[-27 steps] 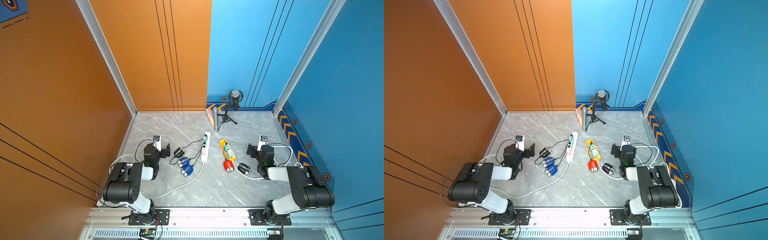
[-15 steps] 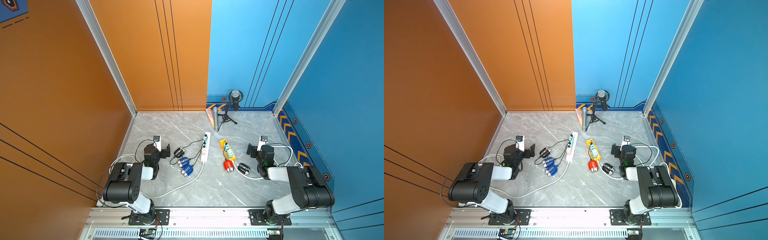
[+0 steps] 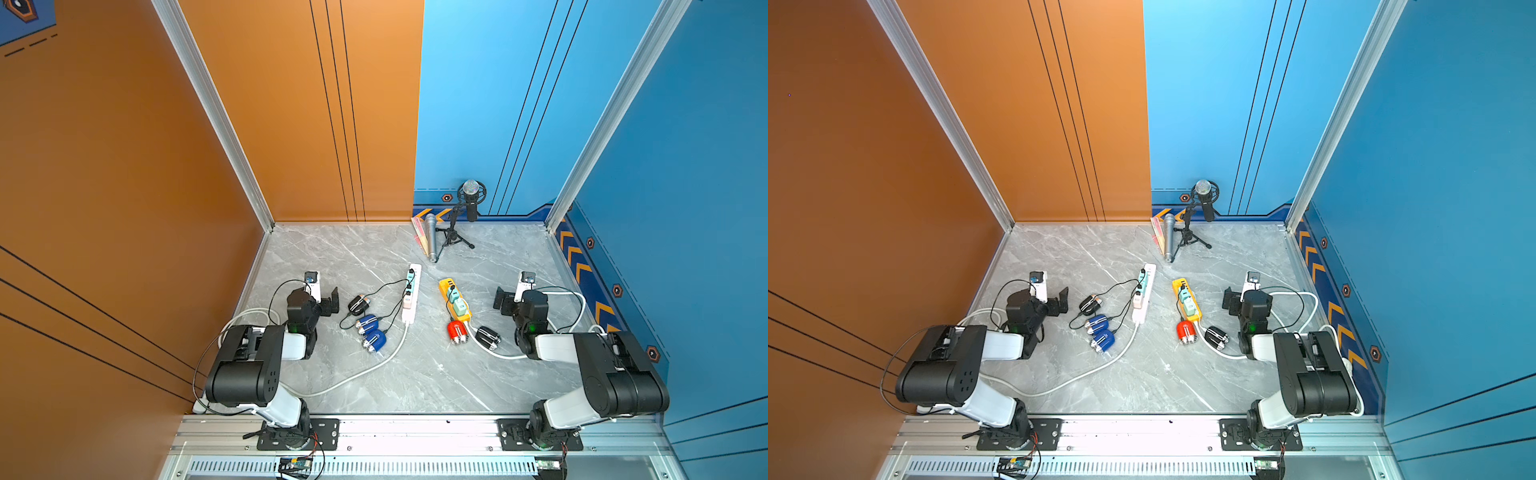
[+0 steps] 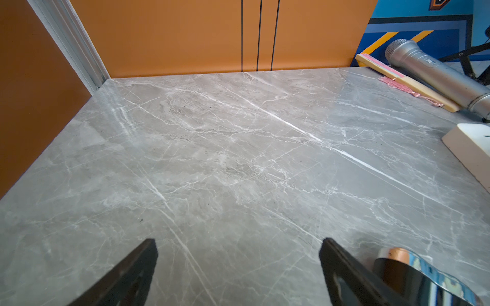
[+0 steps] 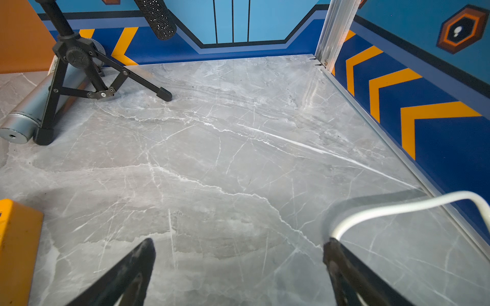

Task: Unplug the electric shaver
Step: Remove the plug from the socket.

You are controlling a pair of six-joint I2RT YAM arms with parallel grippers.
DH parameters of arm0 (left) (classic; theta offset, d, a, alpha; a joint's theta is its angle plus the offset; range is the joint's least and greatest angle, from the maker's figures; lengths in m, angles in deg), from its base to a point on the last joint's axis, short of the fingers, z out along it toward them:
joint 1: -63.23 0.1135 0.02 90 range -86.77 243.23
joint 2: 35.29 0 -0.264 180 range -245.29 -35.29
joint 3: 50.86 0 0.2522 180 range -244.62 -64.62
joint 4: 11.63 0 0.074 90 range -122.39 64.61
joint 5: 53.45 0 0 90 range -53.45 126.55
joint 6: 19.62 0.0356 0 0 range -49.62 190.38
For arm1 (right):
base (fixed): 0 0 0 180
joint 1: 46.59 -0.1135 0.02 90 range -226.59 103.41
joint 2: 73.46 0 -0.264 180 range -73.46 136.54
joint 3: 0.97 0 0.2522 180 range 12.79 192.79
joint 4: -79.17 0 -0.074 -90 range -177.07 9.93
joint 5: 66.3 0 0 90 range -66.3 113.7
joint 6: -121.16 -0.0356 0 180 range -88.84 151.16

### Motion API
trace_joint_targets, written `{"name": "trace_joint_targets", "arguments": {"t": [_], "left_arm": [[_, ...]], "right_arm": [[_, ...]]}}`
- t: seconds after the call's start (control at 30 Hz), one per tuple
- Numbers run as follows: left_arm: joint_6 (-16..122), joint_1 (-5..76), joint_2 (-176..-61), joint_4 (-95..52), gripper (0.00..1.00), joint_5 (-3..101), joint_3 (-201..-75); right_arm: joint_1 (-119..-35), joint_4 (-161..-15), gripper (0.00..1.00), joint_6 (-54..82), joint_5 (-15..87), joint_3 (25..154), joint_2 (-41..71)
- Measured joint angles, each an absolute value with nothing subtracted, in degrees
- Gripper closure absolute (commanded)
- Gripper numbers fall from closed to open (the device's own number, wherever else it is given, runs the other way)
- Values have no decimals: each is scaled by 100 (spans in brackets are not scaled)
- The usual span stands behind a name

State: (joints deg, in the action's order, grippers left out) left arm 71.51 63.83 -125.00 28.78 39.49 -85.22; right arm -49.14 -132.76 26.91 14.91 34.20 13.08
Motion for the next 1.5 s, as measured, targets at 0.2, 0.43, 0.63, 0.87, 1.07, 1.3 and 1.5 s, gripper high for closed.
{"name": "trace_joint_targets", "arguments": {"t": [0.2, 0.43, 0.63, 0.87, 1.07, 1.3, 1.5], "left_arm": [[7076, 6394, -12498, 2876, 1, 3818, -8522], [6991, 6272, -11893, 2673, 2, 3084, -8444], [7039, 5950, -10981, 2050, 2, 2522, -8535], [6742, 5939, -9939, 424, 2, 2935, -9718], [6447, 5577, -10349, -1786, 2, 3532, -12068], [6454, 4077, -10684, -3261, 2, 3656, -13250], [5955, 3454, -11567, -4044, 2, 3855, -14448]], "right_arm": [[-4890, -13276, 0, 2691, 1491, 3422, 1308], [-4803, -11405, 0, 2641, 1340, 4572, 718], [-4776, -9589, 0, 2580, 1499, 6025, 329], [-5185, -7410, 0, 2414, 1606, 6947, 336], [-5843, -6295, 0, 2366, 1606, 7472, 336], [-6488, -5449, 1, 2440, 1672, 7824, 336], [-6538, -4925, 1, 2521, 1777, 7830, 334]]}}
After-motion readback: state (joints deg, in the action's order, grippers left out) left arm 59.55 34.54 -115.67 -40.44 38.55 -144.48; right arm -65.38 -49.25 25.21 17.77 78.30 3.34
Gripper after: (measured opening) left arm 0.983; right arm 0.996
